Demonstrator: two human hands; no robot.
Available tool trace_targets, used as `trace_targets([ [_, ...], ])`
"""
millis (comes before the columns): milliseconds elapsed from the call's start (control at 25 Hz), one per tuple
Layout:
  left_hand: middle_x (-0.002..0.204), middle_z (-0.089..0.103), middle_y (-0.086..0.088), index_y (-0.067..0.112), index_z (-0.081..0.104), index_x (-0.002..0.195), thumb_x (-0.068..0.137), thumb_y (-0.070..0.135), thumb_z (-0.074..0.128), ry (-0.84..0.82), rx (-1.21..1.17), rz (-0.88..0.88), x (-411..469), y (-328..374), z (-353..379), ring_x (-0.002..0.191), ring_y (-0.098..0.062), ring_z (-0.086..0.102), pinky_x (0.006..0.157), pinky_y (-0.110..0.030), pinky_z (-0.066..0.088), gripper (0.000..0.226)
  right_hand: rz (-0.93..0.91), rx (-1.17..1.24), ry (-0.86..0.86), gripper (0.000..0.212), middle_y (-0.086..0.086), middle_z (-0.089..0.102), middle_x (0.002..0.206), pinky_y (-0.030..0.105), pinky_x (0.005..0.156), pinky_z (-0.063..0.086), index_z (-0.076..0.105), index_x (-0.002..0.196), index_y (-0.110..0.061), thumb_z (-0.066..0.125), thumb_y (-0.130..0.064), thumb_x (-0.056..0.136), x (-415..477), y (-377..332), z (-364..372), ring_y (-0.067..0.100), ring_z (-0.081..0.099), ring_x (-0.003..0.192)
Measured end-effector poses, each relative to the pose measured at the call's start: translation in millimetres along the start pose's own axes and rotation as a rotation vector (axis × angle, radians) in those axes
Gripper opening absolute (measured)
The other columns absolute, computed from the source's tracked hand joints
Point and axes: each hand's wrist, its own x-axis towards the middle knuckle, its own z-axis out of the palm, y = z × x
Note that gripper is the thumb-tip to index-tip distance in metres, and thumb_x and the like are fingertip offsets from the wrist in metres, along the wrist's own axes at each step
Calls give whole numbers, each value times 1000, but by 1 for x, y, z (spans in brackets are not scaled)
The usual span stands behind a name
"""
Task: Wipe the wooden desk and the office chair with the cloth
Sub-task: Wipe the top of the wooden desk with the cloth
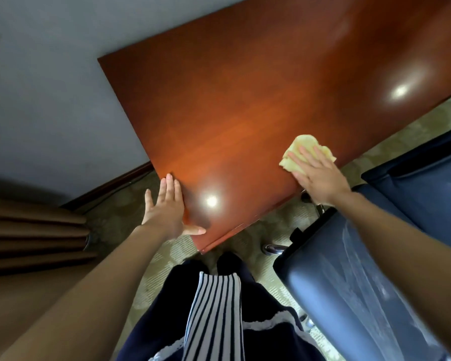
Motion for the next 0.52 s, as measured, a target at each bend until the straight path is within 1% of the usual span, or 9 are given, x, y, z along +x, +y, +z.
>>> trace_targets([
  [80, 151, -33, -15, -1, -25, 142, 59, 84, 53, -19, 0, 0, -2, -1, -3, 142, -26, -23, 113, -55, -4, 142, 111, 64, -58, 49, -15, -9, 157, 40, 119, -2, -8, 144, -48, 13, -48, 100, 18, 25, -15, 17, -15, 144],
  [160, 150, -33, -16, -1, -25, 142, 57, 83, 56, -33, 20, -4, -3, 1, -6, 142, -27, -23, 113, -55, -3, 145, 239, 145, -91, 49, -12, -9, 158, 41, 119, -2, -4, 147, -45, 14, -46, 101, 32, 32, -24, 22, -15, 145],
  [280, 149, -34, -18, -3, -26, 141, 54, 83, 60, -48, 65, -17, -3, 5, -9, 142, -30, -23, 114, -55, -2, 149, 363, 239, -9, 50, -9, -7, 159, 45, 118, -3, 0, 148, -42, 16, -45, 102, 36, 7, -18, 27, -14, 145],
  [320, 149, -34, -19, -3, -27, 140, 53, 83, 60, -53, 75, -23, -3, 6, -8, 142, -30, -23, 115, -54, -2, 151, 366, 262, 39, 49, -9, -5, 159, 46, 117, -4, 2, 148, -42, 17, -45, 102, 33, -5, -13, 26, -13, 145],
  [400, 148, -35, -20, -4, -29, 139, 51, 84, 60, -53, 106, -27, -2, 7, -7, 141, -31, -24, 114, -54, -1, 153, 308, 265, 114, 49, -10, -2, 159, 45, 117, -6, 6, 148, -44, 19, -46, 101, 23, -31, -3, 25, -12, 145],
  [520, 148, -35, -21, -5, -30, 137, 48, 85, 59, -47, 159, -29, -2, 6, -5, 141, -33, -23, 114, -53, 0, 155, 106, 207, 161, 50, -11, 2, 159, 43, 115, -10, 11, 148, -44, 24, -46, 100, 5, -77, 11, 23, -11, 145],
])
